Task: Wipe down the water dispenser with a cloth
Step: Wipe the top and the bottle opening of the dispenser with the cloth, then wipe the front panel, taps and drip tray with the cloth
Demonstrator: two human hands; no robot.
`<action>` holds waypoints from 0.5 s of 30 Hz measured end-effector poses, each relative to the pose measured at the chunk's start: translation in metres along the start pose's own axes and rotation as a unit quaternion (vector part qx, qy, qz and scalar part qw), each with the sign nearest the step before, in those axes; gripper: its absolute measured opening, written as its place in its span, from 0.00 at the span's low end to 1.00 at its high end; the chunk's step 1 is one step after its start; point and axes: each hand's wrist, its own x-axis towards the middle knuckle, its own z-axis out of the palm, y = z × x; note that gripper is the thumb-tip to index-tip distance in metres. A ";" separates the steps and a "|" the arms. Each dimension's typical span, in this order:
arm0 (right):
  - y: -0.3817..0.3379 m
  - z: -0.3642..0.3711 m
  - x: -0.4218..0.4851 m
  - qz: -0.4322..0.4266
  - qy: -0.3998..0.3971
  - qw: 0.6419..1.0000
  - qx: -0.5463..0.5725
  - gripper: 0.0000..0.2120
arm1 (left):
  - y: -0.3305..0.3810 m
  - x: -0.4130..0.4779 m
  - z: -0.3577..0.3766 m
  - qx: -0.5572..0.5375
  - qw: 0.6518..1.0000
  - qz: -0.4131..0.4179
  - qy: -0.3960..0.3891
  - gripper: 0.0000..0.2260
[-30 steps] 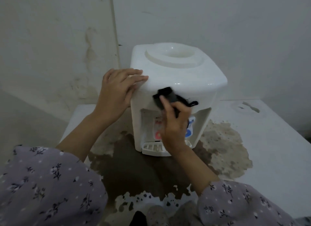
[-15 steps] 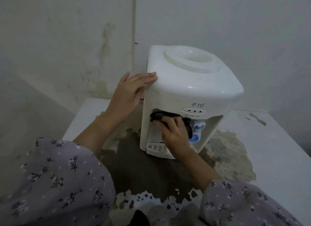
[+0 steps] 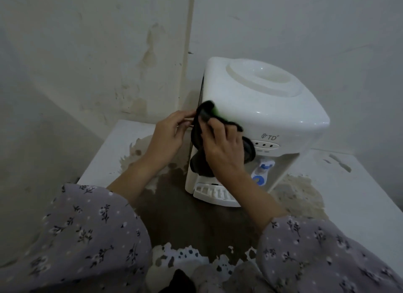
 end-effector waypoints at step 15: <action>0.017 -0.031 0.039 0.007 0.070 0.991 0.111 0.11 | -0.001 -0.003 0.002 -0.001 1.000 -0.006 0.016 0.13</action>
